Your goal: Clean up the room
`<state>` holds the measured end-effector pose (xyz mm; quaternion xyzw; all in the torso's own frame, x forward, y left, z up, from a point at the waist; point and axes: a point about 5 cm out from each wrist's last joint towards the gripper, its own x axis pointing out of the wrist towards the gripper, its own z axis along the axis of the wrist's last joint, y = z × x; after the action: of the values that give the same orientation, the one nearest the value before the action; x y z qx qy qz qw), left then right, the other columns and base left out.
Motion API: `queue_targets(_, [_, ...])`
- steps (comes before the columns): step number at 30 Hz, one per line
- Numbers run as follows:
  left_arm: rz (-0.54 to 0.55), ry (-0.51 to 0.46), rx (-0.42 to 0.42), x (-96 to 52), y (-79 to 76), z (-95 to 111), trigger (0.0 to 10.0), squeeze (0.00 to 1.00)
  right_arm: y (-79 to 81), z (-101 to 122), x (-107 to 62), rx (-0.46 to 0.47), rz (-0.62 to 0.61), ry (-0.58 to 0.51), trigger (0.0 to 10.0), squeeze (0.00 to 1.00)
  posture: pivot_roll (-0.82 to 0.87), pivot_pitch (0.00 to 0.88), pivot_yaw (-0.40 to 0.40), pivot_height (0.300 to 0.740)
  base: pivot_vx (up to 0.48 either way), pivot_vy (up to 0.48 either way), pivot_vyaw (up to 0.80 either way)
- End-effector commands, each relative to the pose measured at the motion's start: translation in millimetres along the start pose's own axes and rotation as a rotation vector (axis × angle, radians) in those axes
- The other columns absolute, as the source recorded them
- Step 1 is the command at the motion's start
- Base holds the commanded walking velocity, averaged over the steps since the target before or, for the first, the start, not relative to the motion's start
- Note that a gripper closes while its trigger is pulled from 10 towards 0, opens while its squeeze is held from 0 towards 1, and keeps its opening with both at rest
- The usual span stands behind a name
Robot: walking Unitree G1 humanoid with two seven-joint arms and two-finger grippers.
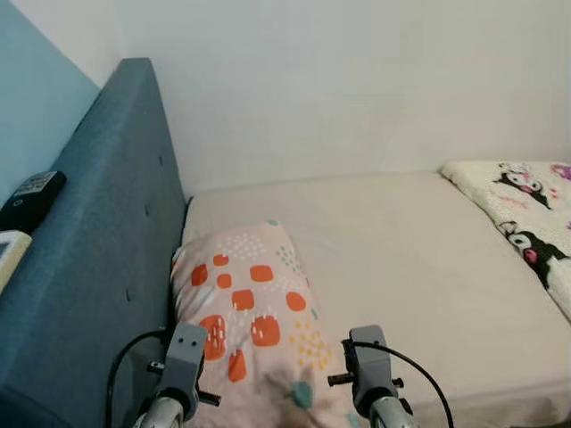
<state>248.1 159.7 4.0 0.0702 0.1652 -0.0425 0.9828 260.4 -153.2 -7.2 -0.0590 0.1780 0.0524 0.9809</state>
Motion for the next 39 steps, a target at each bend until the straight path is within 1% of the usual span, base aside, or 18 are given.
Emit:
queue_targets(1, [-0.015, 0.003, 0.001, -2.0, -4.6, -3, 10.0, 0.0, -4.2, -11, -5.1, -0.008, -0.012, 0.032, 10.0, 0.0, 0.0, 0.082, -0.013, 0.74, 0.0, -0.48, 0.0])
queue_targets(18, [-0.013, -0.008, 0.001, -2.6, -0.9, -1, 10.0, 0.0, -4.1, -9, -4.0, -0.005, -0.008, 0.021, 10.0, 0.0, 0.0, 0.091, -0.013, 0.74, 0.0, -0.48, 0.0])
queue_targets(25, [-0.029, -0.017, 0.002, -2.5, -0.6, 0, 10.0, 0.0, -3.5, -9, -3.9, -0.004, -0.014, 0.014, 10.0, 0.0, 0.0, 0.091, -0.01, 0.74, 0.0, -0.48, 0.0])
queue_targets(27, [-0.041, -0.026, 0.016, -1.9, -1.4, 2, 10.0, 0.0, -3.3, -8, -3.8, -0.002, -0.016, 0.01, 10.0, 0.0, 0.0, 0.09, -0.008, 0.74, 0.0, -0.48, 0.0])
queue_targets(31, [-0.076, -0.055, 0.019, -1.0, -5.8, 7, 10.0, 0.0, -3.8, -8, -3.5, -0.002, -0.017, 0.006, 10.0, 0.0, 0.0, 0.091, -0.008, 0.74, 0.0, 0.0, 0.0])
queue_targets(39, [-0.082, -0.041, 0.024, -0.6, -7.1, 7, 10.0, 0.0, -3.0, -7, -3.3, -0.001, -0.018, 0.001, 10.0, 0.0, 0.0, 0.092, -0.002, 0.74, 0.0, 0.48, 0.0])
